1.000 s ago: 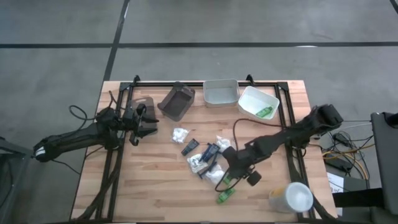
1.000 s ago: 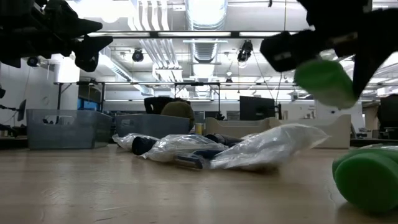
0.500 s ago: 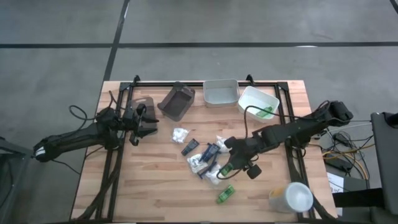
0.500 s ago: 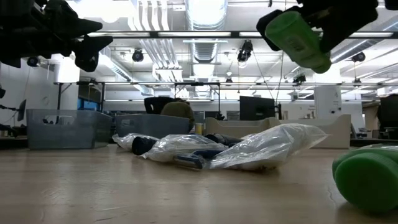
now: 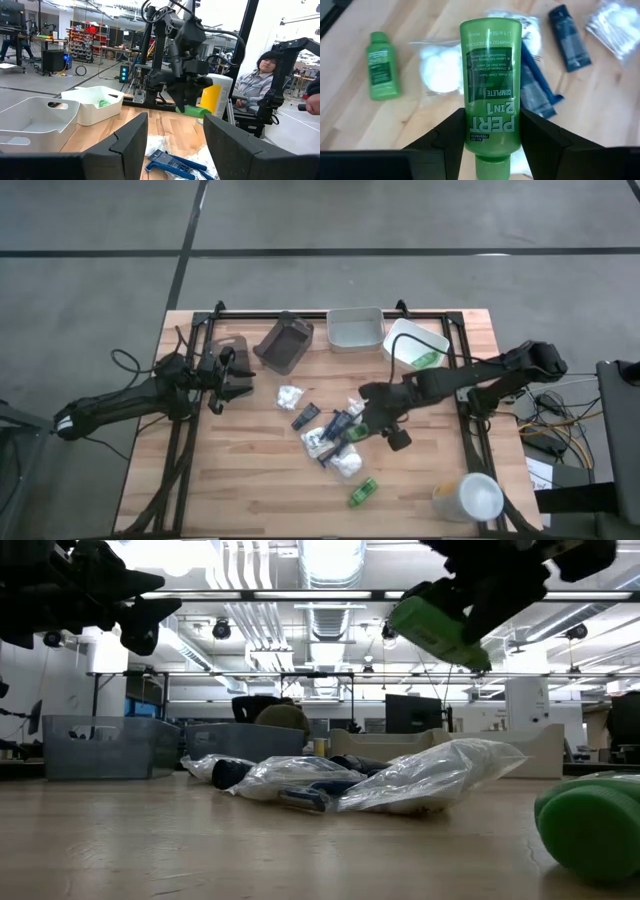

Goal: Pick & Place Travel size toiletries
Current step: Put the top green shampoo into the white bin

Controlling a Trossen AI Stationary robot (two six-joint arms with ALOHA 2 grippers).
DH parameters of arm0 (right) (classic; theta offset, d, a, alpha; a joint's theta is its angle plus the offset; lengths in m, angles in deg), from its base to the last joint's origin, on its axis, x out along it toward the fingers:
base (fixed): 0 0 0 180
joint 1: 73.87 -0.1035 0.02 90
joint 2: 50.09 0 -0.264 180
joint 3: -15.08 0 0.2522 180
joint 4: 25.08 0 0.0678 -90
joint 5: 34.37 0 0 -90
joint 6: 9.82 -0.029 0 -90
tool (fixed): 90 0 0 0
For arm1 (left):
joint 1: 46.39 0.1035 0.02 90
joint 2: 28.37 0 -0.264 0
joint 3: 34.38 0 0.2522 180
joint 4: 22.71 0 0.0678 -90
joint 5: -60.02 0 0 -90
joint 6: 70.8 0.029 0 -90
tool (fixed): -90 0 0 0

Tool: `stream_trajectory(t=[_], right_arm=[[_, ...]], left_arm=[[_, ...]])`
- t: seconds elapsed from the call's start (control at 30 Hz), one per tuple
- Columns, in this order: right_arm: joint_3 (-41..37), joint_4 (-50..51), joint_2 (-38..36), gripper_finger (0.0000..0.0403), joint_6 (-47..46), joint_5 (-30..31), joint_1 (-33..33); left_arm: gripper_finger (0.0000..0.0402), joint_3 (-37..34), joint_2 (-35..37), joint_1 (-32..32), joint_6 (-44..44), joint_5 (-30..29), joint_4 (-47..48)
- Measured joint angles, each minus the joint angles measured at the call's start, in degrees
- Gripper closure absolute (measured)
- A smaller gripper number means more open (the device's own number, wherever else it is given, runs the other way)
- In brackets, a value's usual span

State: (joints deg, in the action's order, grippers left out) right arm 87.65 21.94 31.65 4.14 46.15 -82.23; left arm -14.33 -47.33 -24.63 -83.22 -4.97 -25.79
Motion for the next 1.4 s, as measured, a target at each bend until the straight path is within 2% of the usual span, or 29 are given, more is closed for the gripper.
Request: stream_trajectory(t=[0.2, 0.53, 0.77, 1.03, 1.4], right_arm=[[0.0, -0.2, 0.0, 0.0248, -0.3, 0.0, 4.9], [0.0, -0.6, -3.3, 0.0235, -1.6, 0.3, 14.3], [-0.5, -0.8, -4.6, 0.0248, -8.5, 0.5, 19.9], [-1.4, -0.8, -6.2, 0.0233, -18.1, 0.5, 26.0], [-3.6, -0.9, -7.5, 0.0244, -33.2, 0.9, 34.6]], left_arm=[[0.0204, 0.0, 0.0, 0.0, 0.0, 0.0, 0.0], [0.0204, 0.0, 0.0, 0.0, 0.0, 0.0, 0.0], [0.0204, 0.0, 0.0, 0.0, 0.0, 0.0, 0.0], [0.0204, 0.0, 0.0, 0.0, 0.0, 0.0, 0.0], [0.0204, 0.0, 0.0, 0.0, 0.0, 0.0, 0.0]])
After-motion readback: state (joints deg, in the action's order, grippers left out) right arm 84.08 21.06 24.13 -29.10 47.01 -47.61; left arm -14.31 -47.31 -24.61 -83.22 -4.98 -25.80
